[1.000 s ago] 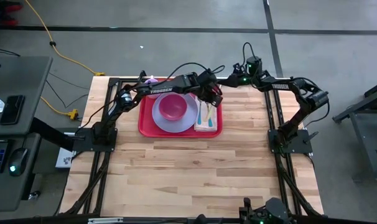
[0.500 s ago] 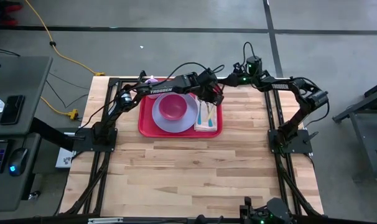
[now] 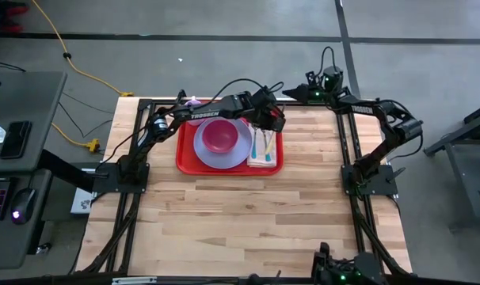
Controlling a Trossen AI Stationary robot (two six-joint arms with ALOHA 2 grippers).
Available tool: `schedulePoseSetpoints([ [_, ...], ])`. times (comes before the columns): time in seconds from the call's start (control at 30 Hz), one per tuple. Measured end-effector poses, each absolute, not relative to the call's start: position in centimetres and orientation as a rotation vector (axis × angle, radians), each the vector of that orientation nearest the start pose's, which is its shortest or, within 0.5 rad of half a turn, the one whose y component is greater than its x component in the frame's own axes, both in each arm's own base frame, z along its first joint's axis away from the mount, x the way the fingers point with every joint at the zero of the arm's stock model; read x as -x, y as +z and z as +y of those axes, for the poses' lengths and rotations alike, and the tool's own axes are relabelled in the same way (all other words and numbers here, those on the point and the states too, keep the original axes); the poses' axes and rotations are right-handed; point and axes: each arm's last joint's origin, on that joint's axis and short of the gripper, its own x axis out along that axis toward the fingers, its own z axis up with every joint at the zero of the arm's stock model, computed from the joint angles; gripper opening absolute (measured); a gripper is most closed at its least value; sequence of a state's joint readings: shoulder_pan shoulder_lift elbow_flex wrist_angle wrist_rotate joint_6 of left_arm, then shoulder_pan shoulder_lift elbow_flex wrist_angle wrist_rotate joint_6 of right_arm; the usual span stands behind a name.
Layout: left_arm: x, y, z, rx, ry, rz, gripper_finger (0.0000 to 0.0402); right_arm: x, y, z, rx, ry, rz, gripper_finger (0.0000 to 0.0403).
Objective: Set up tray
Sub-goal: Put the yellow knife on the brown napkin
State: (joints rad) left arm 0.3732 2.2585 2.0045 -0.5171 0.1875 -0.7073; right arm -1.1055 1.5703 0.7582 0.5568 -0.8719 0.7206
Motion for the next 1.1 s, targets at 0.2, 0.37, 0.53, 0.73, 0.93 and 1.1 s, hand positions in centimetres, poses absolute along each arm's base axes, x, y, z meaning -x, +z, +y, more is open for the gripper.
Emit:
schedulePoseSetpoints([
  [0.2,-47.1,23.6,19.0,0.937,0.442,0.656,0.0009,-15.2,21.5,-27.9,-0.916,-0.294,-0.008,0.0095],
  [0.37,-46.9,23.6,19.5,0.998,0.484,0.64,0.0011,-14.6,22.0,-28.3,-0.906,-0.303,-0.051,0.0095],
  [0.53,-46.9,23.6,19.7,1.061,0.561,0.601,0.0009,-14.2,22.7,-28.5,-0.897,-0.289,-0.101,0.0095],
  [0.73,-47.2,23.7,19.2,1.166,0.643,0.538,0.0015,-14.2,23.1,-28.4,-0.863,-0.244,-0.112,0.0095],
  [0.93,-47.6,23.7,18.3,1.173,0.69,0.503,0.0009,-14.3,23.2,-28.4,-0.858,-0.236,-0.111,0.0098],
  [1.1,-47.6,23.7,18.4,1.199,0.709,0.49,0.0017,-14.3,23.1,-28.4,-0.865,-0.236,-0.108,0.0099],
])
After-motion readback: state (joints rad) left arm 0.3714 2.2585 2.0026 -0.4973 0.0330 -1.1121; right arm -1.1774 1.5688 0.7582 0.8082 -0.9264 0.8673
